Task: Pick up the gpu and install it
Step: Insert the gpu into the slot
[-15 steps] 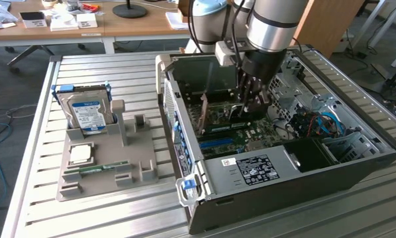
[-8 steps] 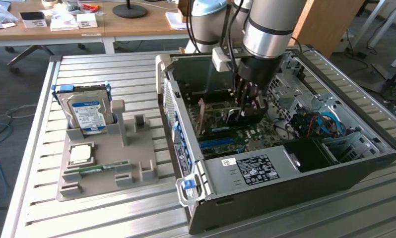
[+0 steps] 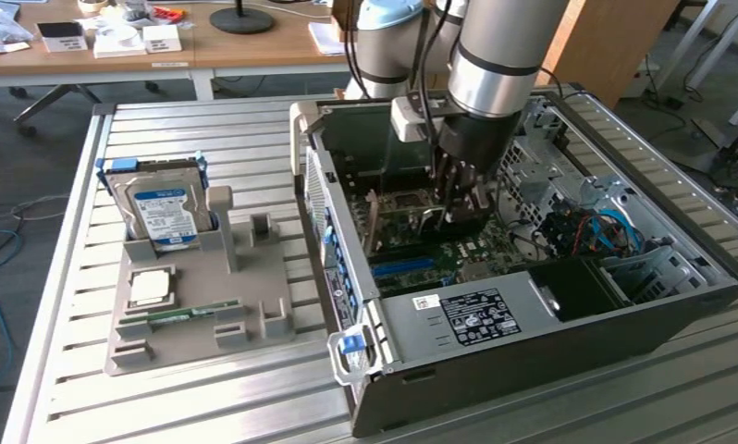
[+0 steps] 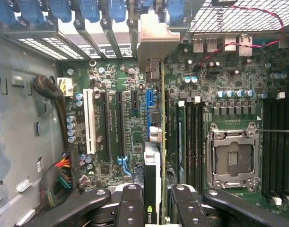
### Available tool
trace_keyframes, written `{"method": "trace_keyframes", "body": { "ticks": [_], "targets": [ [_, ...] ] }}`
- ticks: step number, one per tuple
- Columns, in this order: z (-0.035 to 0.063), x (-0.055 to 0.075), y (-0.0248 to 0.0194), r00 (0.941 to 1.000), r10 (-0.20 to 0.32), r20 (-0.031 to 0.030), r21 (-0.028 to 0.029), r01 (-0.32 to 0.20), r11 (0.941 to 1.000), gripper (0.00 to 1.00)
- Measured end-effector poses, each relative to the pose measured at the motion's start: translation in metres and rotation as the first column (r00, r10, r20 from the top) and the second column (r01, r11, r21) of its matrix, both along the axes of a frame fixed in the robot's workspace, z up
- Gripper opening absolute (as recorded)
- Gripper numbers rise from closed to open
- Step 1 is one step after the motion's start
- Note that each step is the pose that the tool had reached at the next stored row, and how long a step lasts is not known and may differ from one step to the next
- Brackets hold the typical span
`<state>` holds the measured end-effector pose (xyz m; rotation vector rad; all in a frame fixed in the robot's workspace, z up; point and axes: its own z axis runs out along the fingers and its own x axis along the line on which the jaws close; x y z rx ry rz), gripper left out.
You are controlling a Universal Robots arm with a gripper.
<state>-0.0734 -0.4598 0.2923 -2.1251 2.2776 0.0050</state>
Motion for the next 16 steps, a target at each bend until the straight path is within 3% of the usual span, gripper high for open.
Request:
{"method": "trace_keyframes", "body": {
  "ticks": [16],
  "targets": [
    [-0.0108,-0.003,-0.0044,1.0000,-0.004,0.0001,0.0002,0.004,1.0000,0.27]
  ]
}}
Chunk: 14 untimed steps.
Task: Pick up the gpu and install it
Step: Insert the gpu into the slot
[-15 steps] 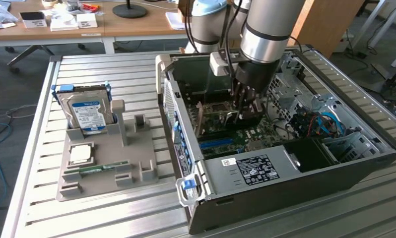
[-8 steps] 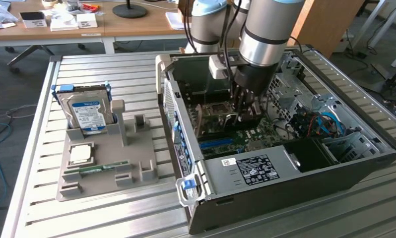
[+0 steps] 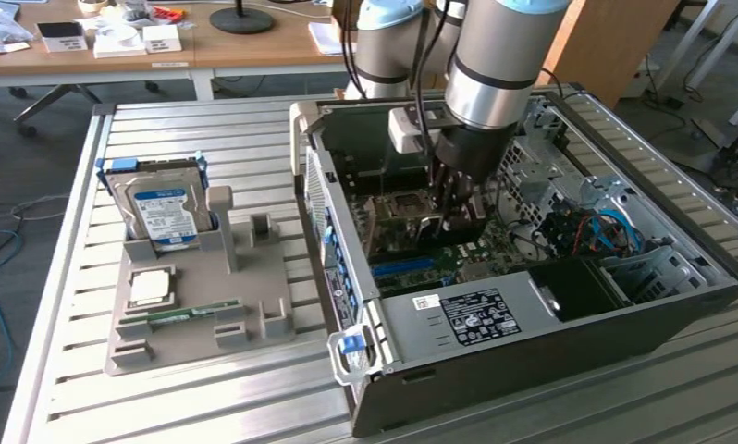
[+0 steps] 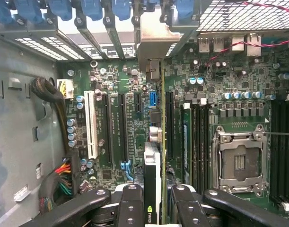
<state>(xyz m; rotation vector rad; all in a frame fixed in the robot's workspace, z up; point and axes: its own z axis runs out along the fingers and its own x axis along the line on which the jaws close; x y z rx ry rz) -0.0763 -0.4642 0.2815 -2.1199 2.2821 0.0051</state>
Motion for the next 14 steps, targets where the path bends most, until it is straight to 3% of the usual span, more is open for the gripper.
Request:
{"method": "trace_keyframes", "body": {
  "ticks": [14],
  "targets": [
    [-0.0110,-0.007,-0.0005,1.0000,-0.005,-0.0001,-0.0002,0.005,1.0000,0.27]
  ]
}}
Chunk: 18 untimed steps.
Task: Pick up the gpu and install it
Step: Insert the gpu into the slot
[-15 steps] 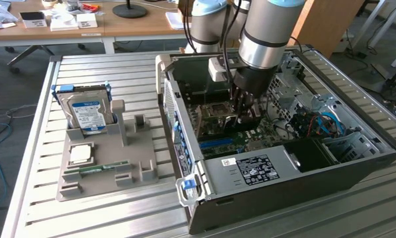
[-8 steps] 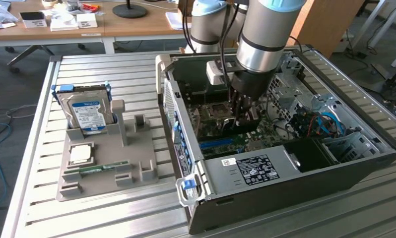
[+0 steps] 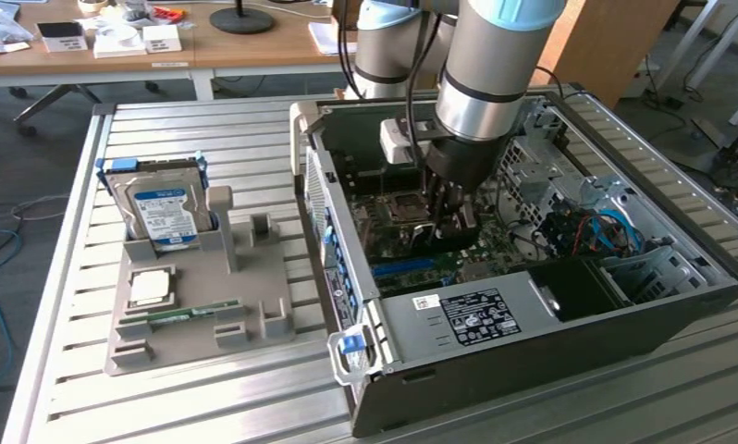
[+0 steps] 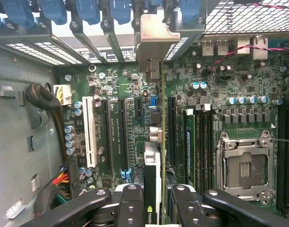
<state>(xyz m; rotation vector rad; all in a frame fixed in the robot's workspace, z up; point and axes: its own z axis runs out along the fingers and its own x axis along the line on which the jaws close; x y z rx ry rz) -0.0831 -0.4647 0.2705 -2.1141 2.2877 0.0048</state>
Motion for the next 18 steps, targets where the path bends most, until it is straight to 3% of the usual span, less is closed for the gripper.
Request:
{"method": "trace_keyframes", "body": {
  "ticks": [18],
  "targets": [
    [-0.0077,-0.0044,-0.0001,1.0000,-0.003,-0.0001,0.0000,0.003,1.0000,0.27]
  ]
}}
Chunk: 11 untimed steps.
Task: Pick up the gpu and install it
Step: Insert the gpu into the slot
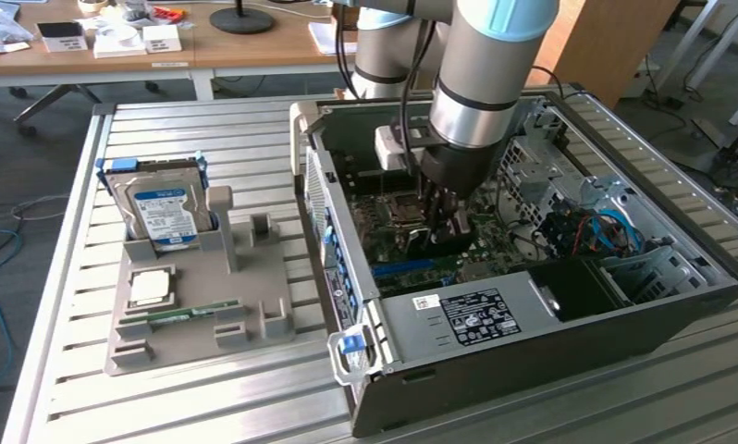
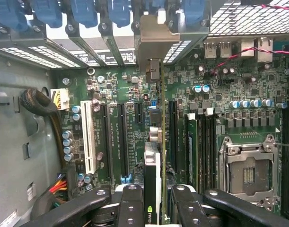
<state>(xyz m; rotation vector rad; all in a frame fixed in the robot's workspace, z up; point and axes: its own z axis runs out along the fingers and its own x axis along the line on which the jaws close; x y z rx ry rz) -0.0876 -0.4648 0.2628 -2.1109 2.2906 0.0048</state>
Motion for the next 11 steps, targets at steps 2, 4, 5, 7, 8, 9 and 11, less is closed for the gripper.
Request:
{"method": "trace_keyframes", "body": {
  "ticks": [2,4,5,7,8,9,11],
  "targets": [
    [-0.0010,-0.0005,0.0000,1.0000,-0.001,0.0000,-0.0001,0.001,1.0000,0.27],
    [-0.0017,-0.0014,0.0000,1.0000,-0.001,-0.0001,-0.0001,0.001,1.0000,0.27],
    [-0.0020,-0.0018,0.0000,1.0000,-0.002,0.0000,-0.0001,0.002,1.0000,0.27],
    [-0.0023,-0.0027,0.0000,1.0000,-0.002,0.0000,-0.0001,0.002,1.0000,0.27],
    [-0.0024,-0.0030,0.0000,1.0000,-0.002,0.0000,0.0000,0.002,1.0000,0.27],
    [-0.0025,-0.0032,0.0000,1.0000,-0.002,0.0000,0.0000,0.002,1.0000,0.27],
    [-0.0028,-0.0034,0.0000,1.0000,-0.002,0.0000,0.0000,0.002,1.0000,0.27]
  ]
}}
